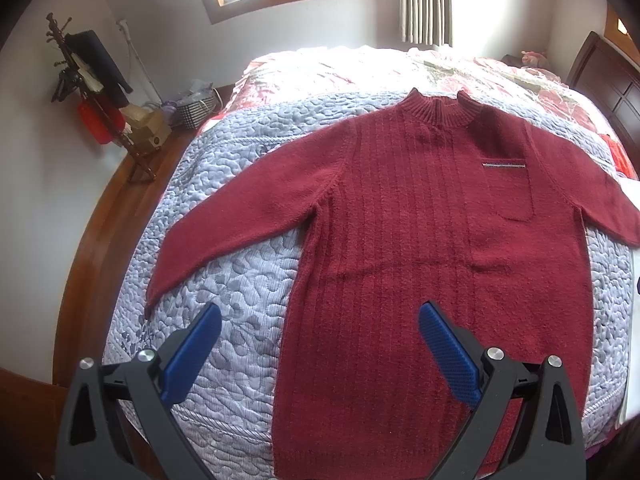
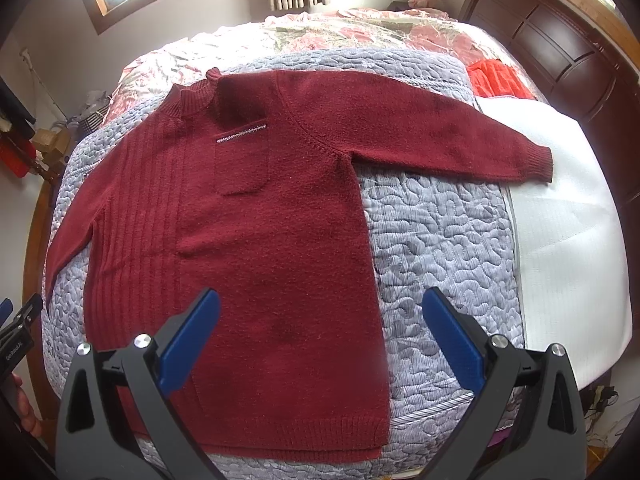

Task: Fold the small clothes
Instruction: 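Move the right tool to the sweater's sleeve cuff and grasp it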

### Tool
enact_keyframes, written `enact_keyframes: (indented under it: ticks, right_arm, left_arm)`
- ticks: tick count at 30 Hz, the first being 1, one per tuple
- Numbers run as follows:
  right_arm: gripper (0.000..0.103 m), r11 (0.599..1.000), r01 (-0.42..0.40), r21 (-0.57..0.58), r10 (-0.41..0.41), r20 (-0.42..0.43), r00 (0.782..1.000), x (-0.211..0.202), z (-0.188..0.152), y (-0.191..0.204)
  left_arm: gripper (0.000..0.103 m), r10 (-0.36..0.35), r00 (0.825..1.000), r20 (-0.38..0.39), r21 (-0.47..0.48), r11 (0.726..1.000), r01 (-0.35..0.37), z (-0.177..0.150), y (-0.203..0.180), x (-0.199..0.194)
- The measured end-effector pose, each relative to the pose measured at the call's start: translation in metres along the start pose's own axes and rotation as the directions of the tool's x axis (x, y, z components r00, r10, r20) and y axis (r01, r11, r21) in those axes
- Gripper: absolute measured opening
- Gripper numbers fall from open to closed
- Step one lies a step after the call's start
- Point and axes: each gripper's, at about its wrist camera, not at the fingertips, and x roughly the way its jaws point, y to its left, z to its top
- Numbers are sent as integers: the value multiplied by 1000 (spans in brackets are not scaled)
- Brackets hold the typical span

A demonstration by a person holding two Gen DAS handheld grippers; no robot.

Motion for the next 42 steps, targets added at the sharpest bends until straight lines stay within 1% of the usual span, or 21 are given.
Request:
enact_keyframes:
  ticks: [5, 8, 10, 13, 16, 18, 19, 21, 26, 29, 31, 33, 35, 36, 39, 42]
  right_arm:
    - [100, 1000, -9, 10, 9, -7, 1000, 8, 5, -14]
    - [100, 999, -15, 33, 16, -6, 1000, 17, 13, -38]
    - [100, 998, -15, 55, 15, 5, 1000, 25, 23, -63]
    - [100, 992, -37, 122, 36, 8, 999, 38, 40, -113]
    - [100, 982, -15, 186, 11, 23, 1000, 53, 60, -171]
    - [100, 979, 4, 202, -10, 28, 1000, 65, 74, -207]
    - [100, 978, 5, 208, -9, 21, 1000, 74, 82, -226]
    - [100, 974, -18, 226, 19, -3, 1000, 95, 96, -262]
    - [100, 963, -25, 269, 42, -59, 997, 137, 123, -333]
    - [100, 960, -16, 279, 42, -89, 995, 158, 134, -366]
    - [100, 957, -34, 287, 67, -107, 992, 170, 139, -383]
    - [100, 956, -44, 290, 82, -122, 989, 178, 143, -394]
    - [100, 960, -42, 276, 80, -127, 989, 184, 146, -402]
    - [100, 960, -52, 277, 91, -129, 987, 186, 148, -407]
    - [99, 950, -72, 303, 118, -134, 984, 194, 149, -424]
    - [99, 941, -119, 317, 164, -118, 979, 192, 151, -434]
  left_arm:
    - [99, 14, 1000, 8, 9, 1000, -14, 3, -13, 1]
    - [99, 8, 1000, 5, 12, 1000, -8, 10, -30, 7]
    - [99, -10, 1000, 2, 17, 1000, 10, 18, -49, 12]
    - [99, -37, 999, 25, 47, 998, 35, 35, -88, 17]
    - [99, -78, 995, 58, 75, 994, 73, 56, -135, 21]
    - [99, -108, 991, 75, 89, 991, 101, 71, -170, 25]
    - [99, -122, 989, 85, 94, 989, 114, 78, -187, 28]
    - [99, -143, 985, 94, 104, 986, 133, 92, -223, 35]
    - [99, -178, 982, 64, 115, 979, 170, 119, -300, 61]
    - [99, -179, 983, 42, 114, 978, 174, 128, -336, 74]
    - [99, -186, 982, 32, 114, 977, 181, 131, -355, 79]
    - [99, -185, 983, 18, 123, 976, 182, 131, -371, 83]
    - [99, -182, 983, 12, 125, 976, 179, 130, -379, 85]
    - [99, -179, 984, 10, 123, 977, 176, 130, -381, 86]
    - [99, -168, 986, 10, 116, 979, 166, 129, -382, 87]
    - [99, -146, 989, 17, 113, 983, 143, 129, -377, 88]
